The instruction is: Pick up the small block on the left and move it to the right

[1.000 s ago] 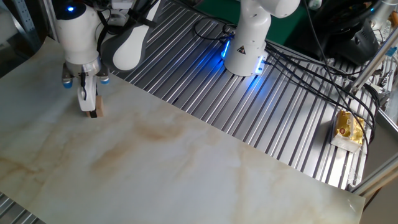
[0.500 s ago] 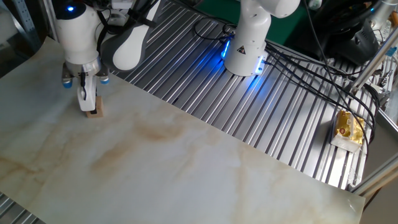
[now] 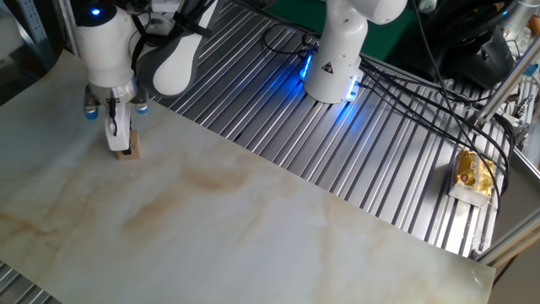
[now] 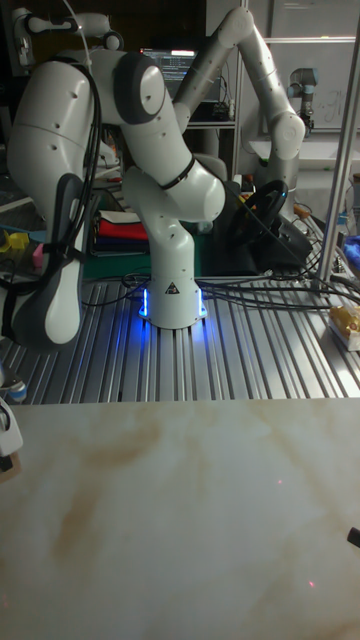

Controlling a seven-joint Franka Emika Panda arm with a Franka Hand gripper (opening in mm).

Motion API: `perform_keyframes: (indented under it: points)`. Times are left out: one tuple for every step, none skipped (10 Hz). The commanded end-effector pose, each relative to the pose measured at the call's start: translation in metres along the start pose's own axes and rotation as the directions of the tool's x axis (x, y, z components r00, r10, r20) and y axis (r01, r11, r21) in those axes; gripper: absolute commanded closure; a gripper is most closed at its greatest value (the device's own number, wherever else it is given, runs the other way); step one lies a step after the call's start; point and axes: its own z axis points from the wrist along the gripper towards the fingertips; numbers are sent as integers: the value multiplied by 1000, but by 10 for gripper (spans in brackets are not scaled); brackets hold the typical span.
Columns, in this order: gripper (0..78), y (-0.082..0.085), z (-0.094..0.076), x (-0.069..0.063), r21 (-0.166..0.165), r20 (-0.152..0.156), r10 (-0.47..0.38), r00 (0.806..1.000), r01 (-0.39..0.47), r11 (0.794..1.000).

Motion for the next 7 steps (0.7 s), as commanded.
perform_keyframes:
  points:
    - [763, 0, -15, -3, 28, 10, -17, 1000, 17, 999]
    - [763, 1, -20, -4, 35, 8, -25, 1000, 25, 999]
    - [763, 2, -23, -4, 39, 8, -27, 1000, 26, 999]
    - [763, 5, -32, -1, 57, 6, -37, 999, 36, 998]
    - [763, 5, -32, -1, 57, 6, -37, 999, 36, 998]
    - [763, 5, -39, 1, 65, 2, -64, 998, 64, 996]
    - [763, 3, -42, 1, 66, -1, -88, 996, 88, 994]
